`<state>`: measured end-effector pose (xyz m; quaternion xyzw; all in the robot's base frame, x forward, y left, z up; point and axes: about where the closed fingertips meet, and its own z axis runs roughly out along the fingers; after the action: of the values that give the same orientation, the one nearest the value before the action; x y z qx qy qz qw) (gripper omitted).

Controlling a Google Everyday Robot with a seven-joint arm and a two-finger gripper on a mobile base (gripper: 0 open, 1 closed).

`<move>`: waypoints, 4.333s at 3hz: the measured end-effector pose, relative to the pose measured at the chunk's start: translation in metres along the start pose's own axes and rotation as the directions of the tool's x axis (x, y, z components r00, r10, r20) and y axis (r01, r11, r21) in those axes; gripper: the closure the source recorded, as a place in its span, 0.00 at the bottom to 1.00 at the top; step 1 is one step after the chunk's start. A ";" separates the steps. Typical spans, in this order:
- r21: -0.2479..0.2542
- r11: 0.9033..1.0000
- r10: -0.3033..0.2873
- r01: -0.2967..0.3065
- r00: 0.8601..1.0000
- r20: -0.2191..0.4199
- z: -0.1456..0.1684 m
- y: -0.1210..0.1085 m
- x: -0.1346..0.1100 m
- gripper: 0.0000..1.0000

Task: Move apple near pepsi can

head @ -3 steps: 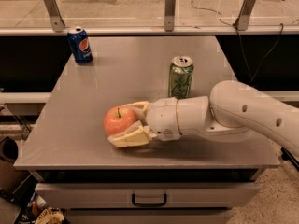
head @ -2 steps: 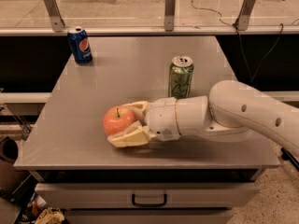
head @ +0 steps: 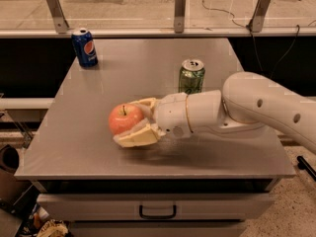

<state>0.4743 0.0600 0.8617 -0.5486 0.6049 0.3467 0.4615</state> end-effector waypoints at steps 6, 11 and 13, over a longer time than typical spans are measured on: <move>0.246 0.969 0.053 -0.027 0.994 -0.098 -0.010 -0.208 -0.133 1.00; 0.216 0.975 0.074 -0.060 0.996 -0.058 0.056 -0.305 -0.069 1.00; 0.173 0.983 0.064 -0.058 0.998 -0.028 0.078 -0.302 -0.046 1.00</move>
Offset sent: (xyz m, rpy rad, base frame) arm 0.0747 -0.0142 0.1094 -0.0675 -0.0143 -0.0884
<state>0.7842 0.1005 0.9051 -0.4939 0.6566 0.2979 0.4860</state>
